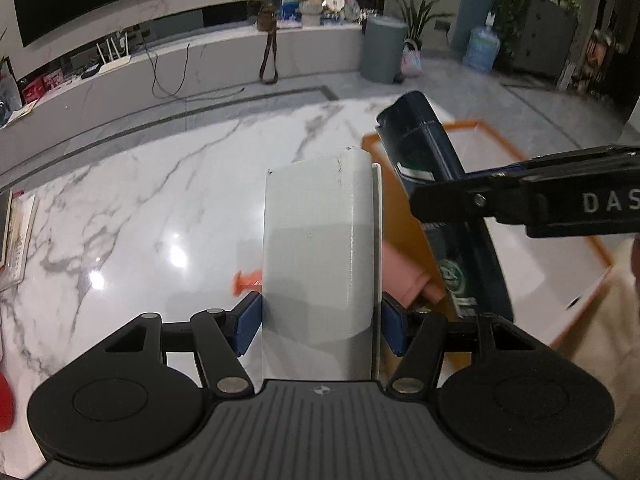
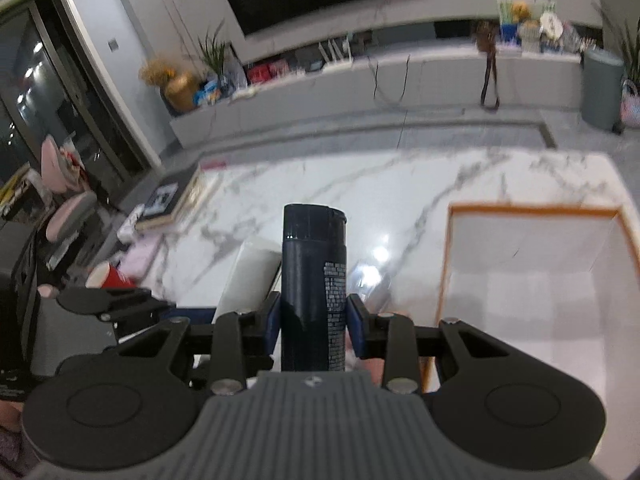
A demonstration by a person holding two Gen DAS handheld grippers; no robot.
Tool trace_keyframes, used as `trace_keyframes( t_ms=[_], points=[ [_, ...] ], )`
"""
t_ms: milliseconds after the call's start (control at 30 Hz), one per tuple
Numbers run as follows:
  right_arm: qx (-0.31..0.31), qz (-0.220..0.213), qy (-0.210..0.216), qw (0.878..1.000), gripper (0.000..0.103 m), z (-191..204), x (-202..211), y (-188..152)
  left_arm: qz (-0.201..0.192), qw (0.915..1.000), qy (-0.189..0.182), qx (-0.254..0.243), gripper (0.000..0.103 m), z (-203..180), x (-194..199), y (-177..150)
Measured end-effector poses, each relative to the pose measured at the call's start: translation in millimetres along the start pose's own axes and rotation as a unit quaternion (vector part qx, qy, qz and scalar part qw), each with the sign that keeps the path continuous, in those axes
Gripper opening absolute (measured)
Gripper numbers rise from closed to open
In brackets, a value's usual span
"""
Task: Organize rigid objects
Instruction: 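Carry the white box with the left gripper while the right gripper carries the can over the shoebox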
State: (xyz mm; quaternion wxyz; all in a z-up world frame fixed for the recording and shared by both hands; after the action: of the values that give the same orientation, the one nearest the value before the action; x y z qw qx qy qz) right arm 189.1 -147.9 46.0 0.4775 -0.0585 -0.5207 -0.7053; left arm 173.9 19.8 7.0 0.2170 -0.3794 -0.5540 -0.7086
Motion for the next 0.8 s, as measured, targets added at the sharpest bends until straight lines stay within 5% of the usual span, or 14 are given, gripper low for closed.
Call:
trace_keyframes(
  t_ms=[333, 667, 800],
  points=[
    [0.006, -0.039, -0.058, 0.998, 0.034, -27, 75, 24, 0.007, 0.9945, -0.100, 0.029, 0.071, -55, 33, 50],
    [-0.064, 0.006, -0.110, 0.992, 0.034, -105, 90, -11, 0.112, 0.9769, -0.180, 0.021, 0.071, -120, -28, 68],
    [-0.085, 0.033, -0.107, 0.990, 0.034, -126, 79, -23, 0.146, 0.9739, -0.174, 0.012, 0.071, -133, -55, 64]
  ],
)
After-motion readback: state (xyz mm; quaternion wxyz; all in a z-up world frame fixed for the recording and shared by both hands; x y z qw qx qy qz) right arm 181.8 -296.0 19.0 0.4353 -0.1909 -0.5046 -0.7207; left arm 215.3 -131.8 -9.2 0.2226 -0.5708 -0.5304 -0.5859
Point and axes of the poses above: each gripper's, at about its wrist camera, not at the fingertips, and x roughly against the way its jaws point, z to its left, y to its top, the point moved 4 cm from there along -x, roughly the way its jaws point, and after that the axes turned 10 degrees about y, right-handed, at the moved point
